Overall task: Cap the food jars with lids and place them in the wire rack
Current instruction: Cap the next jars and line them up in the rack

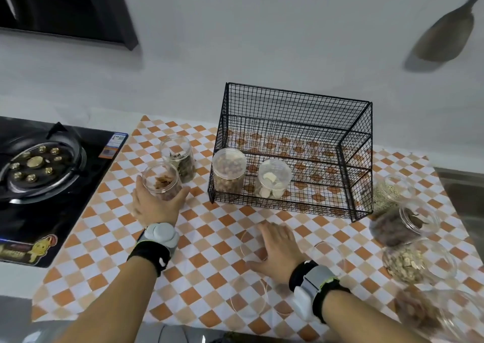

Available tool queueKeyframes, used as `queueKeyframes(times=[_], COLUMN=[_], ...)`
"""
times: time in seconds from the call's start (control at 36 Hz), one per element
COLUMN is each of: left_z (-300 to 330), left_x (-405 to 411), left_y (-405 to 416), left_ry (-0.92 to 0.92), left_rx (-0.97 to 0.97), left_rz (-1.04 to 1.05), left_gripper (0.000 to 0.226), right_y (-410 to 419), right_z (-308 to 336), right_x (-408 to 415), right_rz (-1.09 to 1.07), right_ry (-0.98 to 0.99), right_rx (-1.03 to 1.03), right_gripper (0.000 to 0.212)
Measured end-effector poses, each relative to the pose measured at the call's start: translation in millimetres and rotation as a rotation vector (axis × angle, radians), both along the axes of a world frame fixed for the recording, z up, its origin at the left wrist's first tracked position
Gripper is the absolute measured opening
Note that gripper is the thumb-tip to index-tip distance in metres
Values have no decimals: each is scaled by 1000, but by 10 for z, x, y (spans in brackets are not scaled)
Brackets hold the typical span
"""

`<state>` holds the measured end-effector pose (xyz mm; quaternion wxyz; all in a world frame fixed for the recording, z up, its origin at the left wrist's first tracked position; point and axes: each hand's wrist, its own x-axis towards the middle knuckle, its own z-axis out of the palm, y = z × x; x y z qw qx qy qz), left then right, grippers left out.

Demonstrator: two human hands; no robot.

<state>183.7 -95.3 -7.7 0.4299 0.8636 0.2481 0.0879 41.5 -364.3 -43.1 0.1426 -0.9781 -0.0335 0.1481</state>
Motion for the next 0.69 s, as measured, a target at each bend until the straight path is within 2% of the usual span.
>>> queueKeyframes(times=[0.39, 0.58, 0.69], left_z=[-67, -19, 14], left_x=[74, -41, -167], left_y=[114, 154, 162], left_ry=[0, -60, -120], left_rx=[-84, -139, -183], left_rz=[-10, -30, -61], left_gripper=[103, 109, 110], right_y=[135, 112, 81], right_z=[-4, 41, 146], right_x=[-43, -78, -103], right_rz=[-102, -177, -193], right_ry=[77, 73, 32], right_rx=[72, 171, 234], right_gripper=[91, 77, 77])
